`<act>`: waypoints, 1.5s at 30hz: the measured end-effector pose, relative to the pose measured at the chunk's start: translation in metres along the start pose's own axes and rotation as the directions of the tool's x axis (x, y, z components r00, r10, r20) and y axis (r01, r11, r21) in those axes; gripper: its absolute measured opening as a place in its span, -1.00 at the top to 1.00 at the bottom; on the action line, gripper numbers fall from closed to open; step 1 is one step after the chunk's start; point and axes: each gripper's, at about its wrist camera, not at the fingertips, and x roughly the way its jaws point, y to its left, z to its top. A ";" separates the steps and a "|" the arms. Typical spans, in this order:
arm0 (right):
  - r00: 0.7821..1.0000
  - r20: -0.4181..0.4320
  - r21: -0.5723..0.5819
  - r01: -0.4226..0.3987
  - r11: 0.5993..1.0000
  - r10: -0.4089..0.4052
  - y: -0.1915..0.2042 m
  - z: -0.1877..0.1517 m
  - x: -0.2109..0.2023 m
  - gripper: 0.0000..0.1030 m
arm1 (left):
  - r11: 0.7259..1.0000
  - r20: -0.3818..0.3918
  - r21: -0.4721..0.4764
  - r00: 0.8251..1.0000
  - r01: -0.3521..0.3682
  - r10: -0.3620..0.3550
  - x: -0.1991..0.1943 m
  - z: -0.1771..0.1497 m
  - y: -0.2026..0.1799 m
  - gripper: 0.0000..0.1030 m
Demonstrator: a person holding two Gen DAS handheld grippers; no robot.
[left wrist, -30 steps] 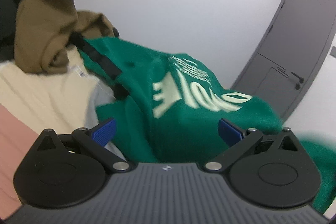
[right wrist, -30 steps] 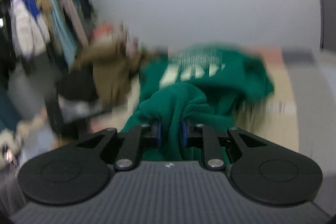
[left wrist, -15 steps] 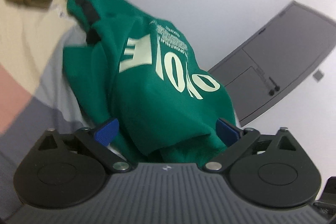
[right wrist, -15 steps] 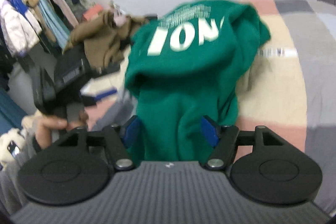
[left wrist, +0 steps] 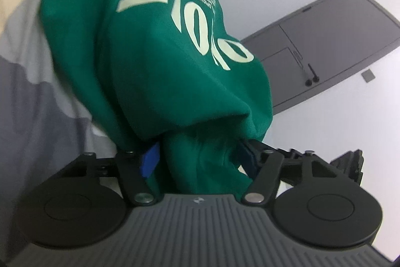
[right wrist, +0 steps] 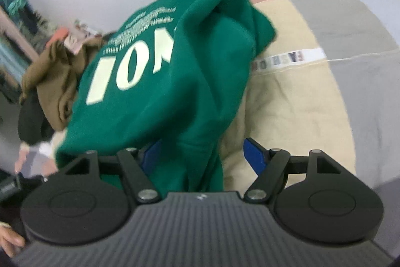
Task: Fold large clothes
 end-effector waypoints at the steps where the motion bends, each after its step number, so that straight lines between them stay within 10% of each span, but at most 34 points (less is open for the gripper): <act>1: 1.000 0.005 -0.019 -0.011 1.000 0.012 0.000 0.001 0.005 -0.42 | 1.000 0.001 0.011 1.000 -0.004 0.004 0.005 0.001 -0.001 -0.06; 9: 0.987 0.071 0.022 -0.146 0.989 0.144 -0.025 0.015 0.029 -0.15 | 0.995 0.032 0.094 0.999 0.013 -0.016 0.032 0.006 -0.005 0.81; 15: 0.960 0.127 -0.036 -0.249 0.968 0.251 -0.021 0.019 0.019 0.61 | 0.977 0.051 0.163 0.987 0.139 -0.150 0.021 0.003 -0.025 0.87; 30: 0.817 0.323 -0.135 -0.460 0.878 0.478 -0.011 0.001 -0.109 0.72 | 0.911 -0.017 0.193 0.930 0.364 -0.367 -0.056 -0.038 -0.069 0.88; 39: 0.907 0.232 0.055 -0.373 0.926 0.351 -0.022 -0.040 -0.115 0.71 | 0.961 -0.131 0.061 0.957 0.269 -0.259 -0.049 -0.080 -0.054 0.85; 41: 0.909 0.227 0.081 -0.375 0.924 0.349 -0.025 -0.042 -0.114 0.68 | 0.965 -0.132 0.025 0.958 0.260 -0.255 -0.046 -0.079 -0.050 0.75; 45: 0.913 0.223 0.152 -0.378 0.913 0.341 -0.031 -0.044 -0.107 0.25 | 0.958 -0.098 -0.073 0.954 0.278 -0.284 -0.046 -0.073 -0.035 -0.49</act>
